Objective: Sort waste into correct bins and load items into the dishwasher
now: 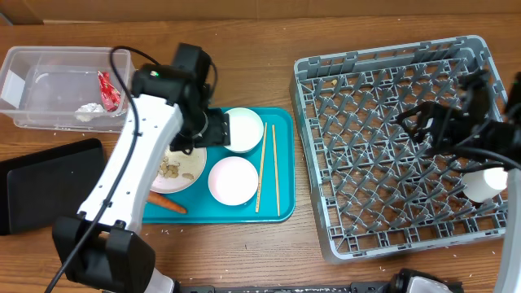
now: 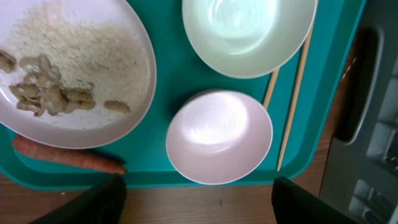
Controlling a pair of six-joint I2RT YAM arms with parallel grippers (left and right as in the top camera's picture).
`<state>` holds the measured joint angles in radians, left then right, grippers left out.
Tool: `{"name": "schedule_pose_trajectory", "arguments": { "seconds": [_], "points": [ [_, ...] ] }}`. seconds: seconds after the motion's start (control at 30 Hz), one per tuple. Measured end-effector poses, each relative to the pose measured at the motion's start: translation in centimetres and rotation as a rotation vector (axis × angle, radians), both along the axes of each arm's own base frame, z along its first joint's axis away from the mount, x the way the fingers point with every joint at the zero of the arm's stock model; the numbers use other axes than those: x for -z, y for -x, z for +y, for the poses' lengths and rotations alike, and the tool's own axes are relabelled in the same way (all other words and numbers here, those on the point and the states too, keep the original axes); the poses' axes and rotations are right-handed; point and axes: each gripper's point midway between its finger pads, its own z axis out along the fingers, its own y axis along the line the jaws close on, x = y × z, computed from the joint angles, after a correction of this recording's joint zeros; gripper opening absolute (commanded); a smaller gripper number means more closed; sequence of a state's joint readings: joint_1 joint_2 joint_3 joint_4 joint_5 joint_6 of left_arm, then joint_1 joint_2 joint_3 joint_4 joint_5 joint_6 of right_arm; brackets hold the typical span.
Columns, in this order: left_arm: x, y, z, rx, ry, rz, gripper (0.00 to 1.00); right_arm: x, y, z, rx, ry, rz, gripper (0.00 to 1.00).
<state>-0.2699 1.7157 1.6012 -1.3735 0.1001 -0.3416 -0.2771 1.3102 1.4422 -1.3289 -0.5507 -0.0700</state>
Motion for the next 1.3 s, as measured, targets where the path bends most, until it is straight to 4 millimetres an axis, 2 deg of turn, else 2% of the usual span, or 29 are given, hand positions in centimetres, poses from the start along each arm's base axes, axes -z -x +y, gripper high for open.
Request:
{"name": "schedule_pose_trajectory", "arguments": {
  "seconds": [0.07, 0.17, 0.33, 0.53, 0.6, 0.7, 0.87, 1.0, 1.13, 1.3],
  "points": [
    [1.2, 1.1, -0.5, 0.023, -0.015, 0.036, 0.75, 0.6, 0.1, 0.9, -0.028, 0.023, 0.028, 0.95],
    [3.0, 2.6, -0.7, 0.025, -0.037, 0.095, 0.64, 1.3, 0.0, 2.2, -0.076, 0.049, 0.047, 0.93],
    [5.5, 4.8, 0.1, -0.004, -0.072, 0.181, 0.67, 1.7, 0.0, 4.1, -0.140, 0.069, 0.059, 0.91],
    [5.6, 4.7, 0.9, -0.047, -0.103, 0.177, 0.69, 2.5, -0.4, 7.2, -0.224, 0.086, 0.065, 0.89],
    [5.3, 4.7, 2.0, -0.088, -0.127, 0.177, 0.70, 2.9, -0.5, 8.6, -0.257, 0.095, 0.072, 0.89],
    [4.7, 4.5, 4.3, -0.174, -0.142, 0.169, 0.72, 4.2, -0.8, 11.8, -0.340, 0.118, 0.085, 0.88],
    [3.5, 4.1, 9.9, -0.395, -0.125, 0.144, 0.86, 7.7, -0.2, 17.6, -0.471, 0.189, 0.144, 0.84],
    [3.3, 4.3, 13.6, -0.564, -0.078, 0.153, 0.87, 11.9, 1.3, 21.7, -0.548, 0.270, 0.235, 0.83],
    [3.3, 4.5, 15.3, -0.645, -0.040, 0.159, 0.87, 15.7, 2.6, 24.5, -0.595, 0.327, 0.306, 0.78],
    [3.3, 4.5, 15.6, -0.665, -0.022, 0.158, 0.87, 19.5, 4.2, 27.3, -0.642, 0.369, 0.358, 0.70]
  ]
}}
